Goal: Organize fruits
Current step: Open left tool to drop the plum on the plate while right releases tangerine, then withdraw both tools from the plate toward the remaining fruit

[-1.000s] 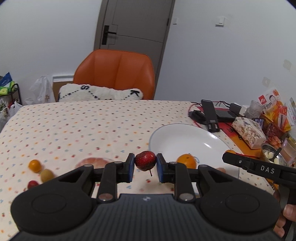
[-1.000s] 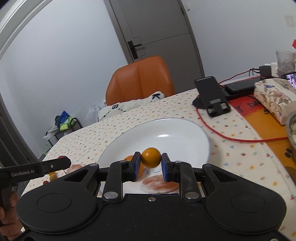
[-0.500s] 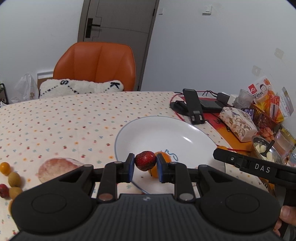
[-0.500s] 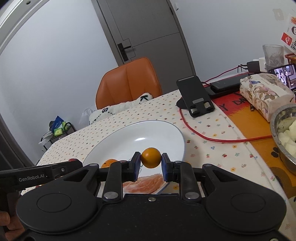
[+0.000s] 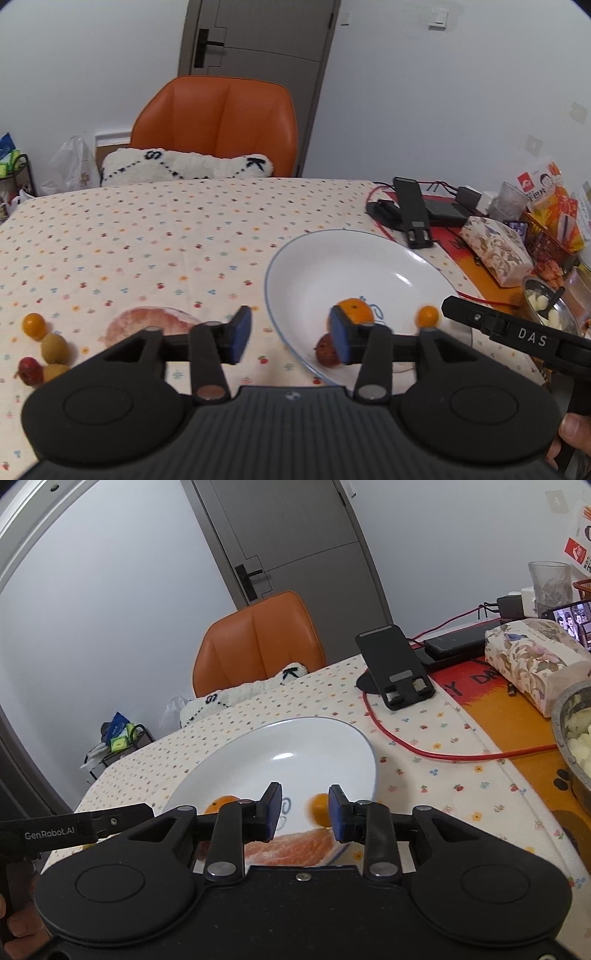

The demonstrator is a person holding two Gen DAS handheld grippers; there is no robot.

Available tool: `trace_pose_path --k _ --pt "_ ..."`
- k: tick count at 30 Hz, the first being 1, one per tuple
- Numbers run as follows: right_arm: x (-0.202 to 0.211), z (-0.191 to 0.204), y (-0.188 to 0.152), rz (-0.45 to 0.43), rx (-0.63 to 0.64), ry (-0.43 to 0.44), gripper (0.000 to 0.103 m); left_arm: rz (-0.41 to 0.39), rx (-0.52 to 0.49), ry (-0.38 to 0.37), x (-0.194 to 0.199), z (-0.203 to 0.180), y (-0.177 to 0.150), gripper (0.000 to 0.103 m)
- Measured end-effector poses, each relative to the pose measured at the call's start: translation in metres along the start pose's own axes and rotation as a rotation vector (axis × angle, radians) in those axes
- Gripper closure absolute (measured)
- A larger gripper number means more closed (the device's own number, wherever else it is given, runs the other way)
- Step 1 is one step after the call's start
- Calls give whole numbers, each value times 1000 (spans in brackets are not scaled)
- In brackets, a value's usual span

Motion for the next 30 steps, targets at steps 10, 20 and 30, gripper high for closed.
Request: trace_pose_path --k 10,20,30 --pt "-4 10 5 14 1 68 57 -29 2 79 14 14 5 22" --pt "0 33 0 30 48 157 37 -55 45 173 38 40 -5 17" --pt "11 53 -12 30 56 188 23 -62 63 169 59 61 -17 16"
Point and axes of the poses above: each gripper's, at about its wrist camera, not at the fingertips, and x roughly against the way its jaws point, z to its left, y to its top, the point moved 2 cm from there along -x, roughly the way its jaws point, and after that the axes turned 5 degrees about -x, right-handed, at the moved point
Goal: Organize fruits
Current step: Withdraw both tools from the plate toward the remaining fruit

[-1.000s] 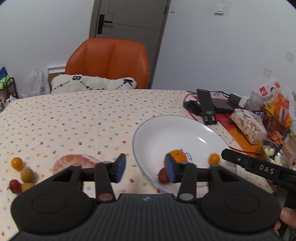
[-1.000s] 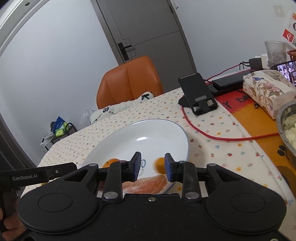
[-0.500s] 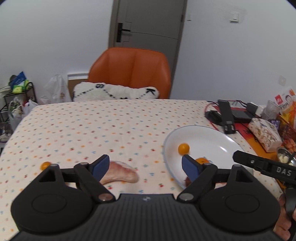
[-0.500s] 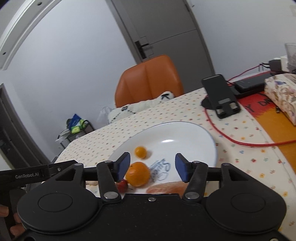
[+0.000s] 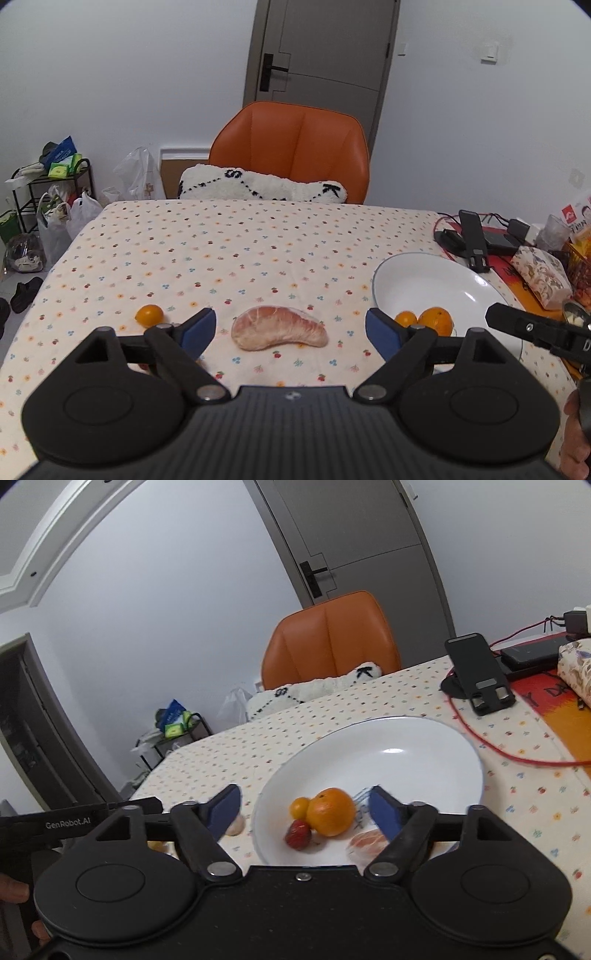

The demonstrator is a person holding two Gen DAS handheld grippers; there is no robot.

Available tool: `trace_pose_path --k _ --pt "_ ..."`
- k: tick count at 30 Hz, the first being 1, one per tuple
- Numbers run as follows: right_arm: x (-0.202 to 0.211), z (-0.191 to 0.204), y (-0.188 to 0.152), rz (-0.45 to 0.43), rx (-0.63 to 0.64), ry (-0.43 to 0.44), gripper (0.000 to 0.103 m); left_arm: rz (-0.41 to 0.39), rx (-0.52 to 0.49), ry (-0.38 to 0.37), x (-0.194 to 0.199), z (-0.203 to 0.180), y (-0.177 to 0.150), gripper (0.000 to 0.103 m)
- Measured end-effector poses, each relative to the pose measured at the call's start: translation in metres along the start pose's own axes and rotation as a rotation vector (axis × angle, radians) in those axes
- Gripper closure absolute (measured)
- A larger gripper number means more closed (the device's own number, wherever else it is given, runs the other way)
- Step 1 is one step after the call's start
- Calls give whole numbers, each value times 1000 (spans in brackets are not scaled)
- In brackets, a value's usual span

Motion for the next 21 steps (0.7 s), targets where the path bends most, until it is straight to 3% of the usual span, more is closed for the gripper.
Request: trace_pose_path --k 7,21 --pt "0 14 -9 15 -26 -6 23 10 44 0 8 29 -12 16" --pt "-17 60 -32 67 54 -46 18 25 74 -15 15 71 -43 16"
Point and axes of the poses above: each gripper's, at about its wrist camera, not at the fingertips, and x roughly against the way its jaws point, z to its left, y to its top, the point moved 2 cm from there along -x, roughly the way its jaws point, and after that the axes turned 5 degrees about -x, right-handed, at the moved point
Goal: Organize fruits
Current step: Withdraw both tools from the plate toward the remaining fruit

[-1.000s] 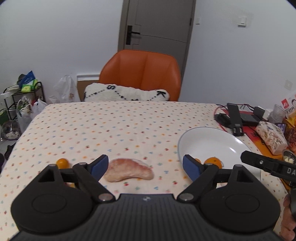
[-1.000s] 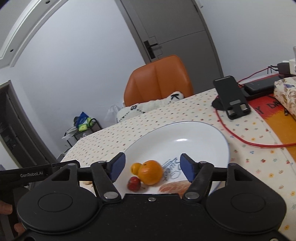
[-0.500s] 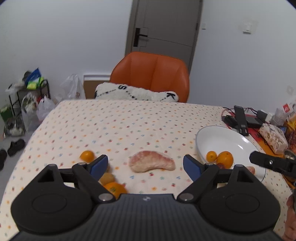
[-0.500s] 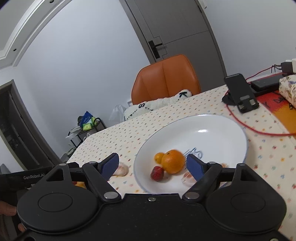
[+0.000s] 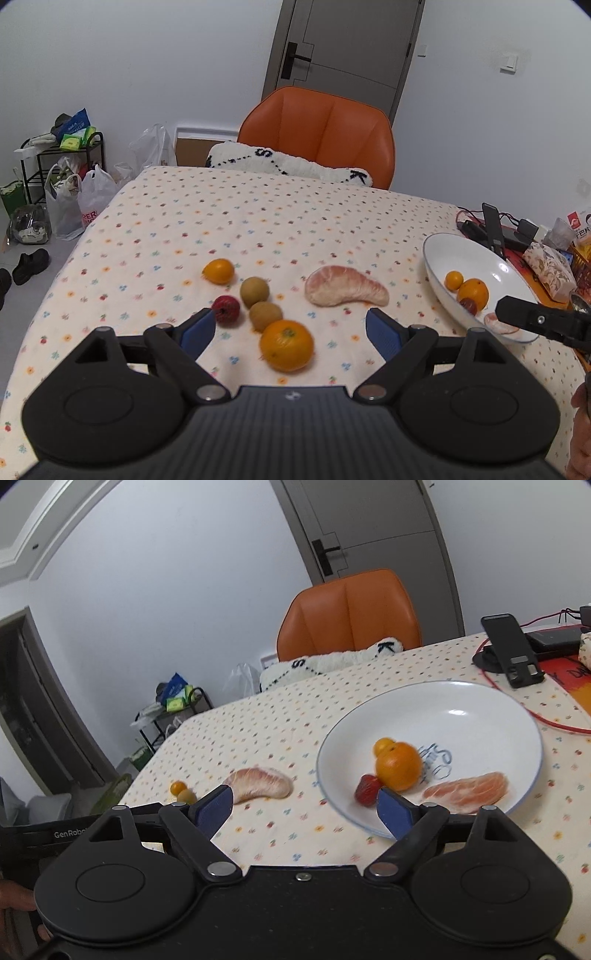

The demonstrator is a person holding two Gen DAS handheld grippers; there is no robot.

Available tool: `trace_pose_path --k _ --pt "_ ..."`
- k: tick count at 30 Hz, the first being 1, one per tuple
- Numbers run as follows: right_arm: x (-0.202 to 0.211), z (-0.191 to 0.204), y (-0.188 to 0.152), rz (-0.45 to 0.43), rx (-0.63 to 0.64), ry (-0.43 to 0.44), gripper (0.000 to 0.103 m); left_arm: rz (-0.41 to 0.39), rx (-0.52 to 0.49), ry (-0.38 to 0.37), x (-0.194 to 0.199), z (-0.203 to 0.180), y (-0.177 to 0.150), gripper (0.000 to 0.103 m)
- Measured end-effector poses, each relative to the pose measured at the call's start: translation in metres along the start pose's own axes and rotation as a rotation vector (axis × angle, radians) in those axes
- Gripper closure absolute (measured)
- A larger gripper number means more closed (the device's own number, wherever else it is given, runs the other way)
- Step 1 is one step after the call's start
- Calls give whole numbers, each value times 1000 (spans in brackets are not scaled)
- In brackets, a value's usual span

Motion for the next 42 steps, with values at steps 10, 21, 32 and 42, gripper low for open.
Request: trace_pose_path --k 10,21,32,42 --pt "-17 35 -19 43 44 1 16 27 -8 3 3 27 -18 16" --pt "-33 59 -29 79 84 12 16 20 -7 -33 4 43 -21 19" --pt "-54 85 -33 121 122 56 18 37 15 -37 0 63 -20 36" --pt "-81 103 -39 187 135 95 32 28 52 -40 -1 80 -11 36"
Point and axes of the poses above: each gripper's, at about its wrist camera, not at the fingertips, and x roughly against the way its jaws point, z to its left, y to its top, the point moved 2 cm from there along -x, roughly the way its jaws point, and after that the axes turned 5 degrees about -x, right-handed, at the moved point
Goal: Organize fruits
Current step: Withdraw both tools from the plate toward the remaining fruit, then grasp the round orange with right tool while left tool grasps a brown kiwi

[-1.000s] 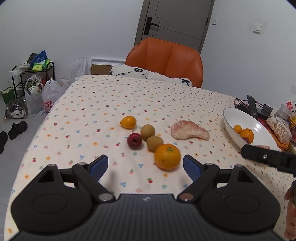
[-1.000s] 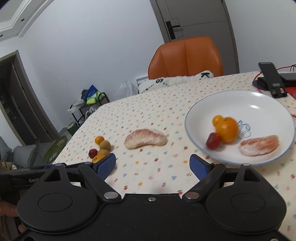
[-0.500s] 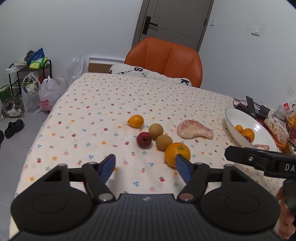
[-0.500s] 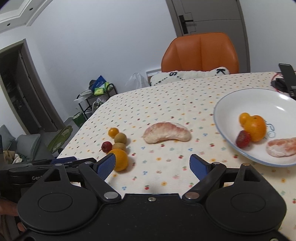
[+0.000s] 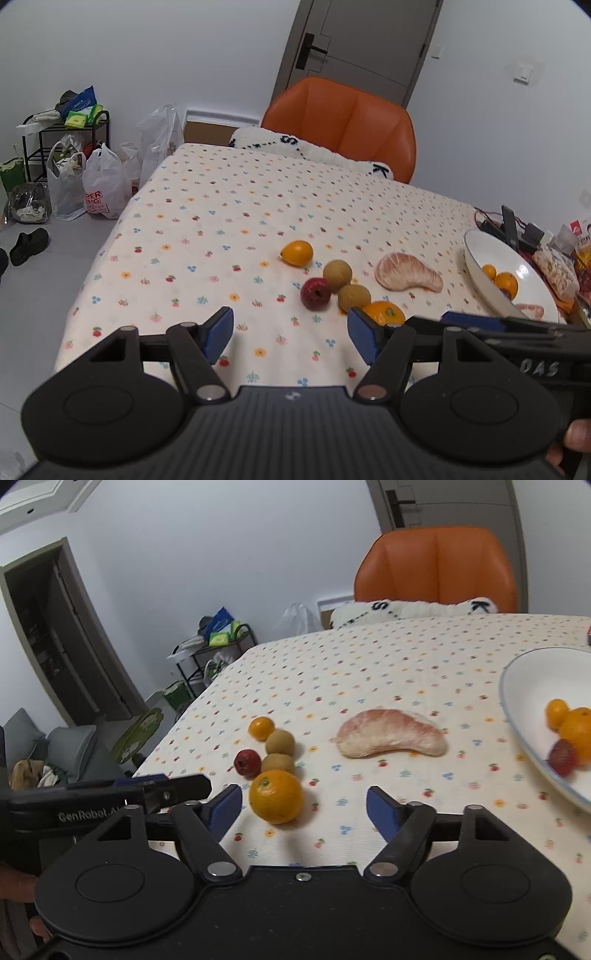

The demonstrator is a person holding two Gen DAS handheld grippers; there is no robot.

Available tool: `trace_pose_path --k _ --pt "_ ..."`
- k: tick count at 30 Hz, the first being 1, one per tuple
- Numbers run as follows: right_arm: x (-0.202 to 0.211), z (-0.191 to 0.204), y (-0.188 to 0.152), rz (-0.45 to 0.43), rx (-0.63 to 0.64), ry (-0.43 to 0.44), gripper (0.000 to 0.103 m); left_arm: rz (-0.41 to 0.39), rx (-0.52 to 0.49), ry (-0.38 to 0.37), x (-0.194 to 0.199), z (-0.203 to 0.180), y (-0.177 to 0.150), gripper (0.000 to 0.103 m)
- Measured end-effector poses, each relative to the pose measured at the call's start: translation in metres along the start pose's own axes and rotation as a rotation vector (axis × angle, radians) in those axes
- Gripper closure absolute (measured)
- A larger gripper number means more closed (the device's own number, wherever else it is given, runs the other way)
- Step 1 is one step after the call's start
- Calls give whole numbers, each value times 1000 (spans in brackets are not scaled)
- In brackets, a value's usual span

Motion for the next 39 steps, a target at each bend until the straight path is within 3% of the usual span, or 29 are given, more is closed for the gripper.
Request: trace_pose_path --k 9,12,13,21,39 --pt "-16 7 2 27 0 25 35 3 19 11 -4 10 4 36" --pt "-21 9 1 44 4 47 53 4 21 16 -5 10 5 36" --pt "-24 9 0 57 8 55 66 5 22 14 -5 9 6 36" --pt "-16 -4 0 47 -25 76 67 6 -2 13 -9 -4 8 37" --pt "15 -49 7 -15 -74 18 67 53 -57 -37 -39 -49 11 54"
Point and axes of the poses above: each gripper's, at about its wrist camera, not at the fingertips, and x roughly against the way its jaws point, z to its left, y to its top, the point moved 2 cm from there along -x, roughly the way its jaws point, and after that the axes turned 5 degrees about -x, right-handed, at the moved point
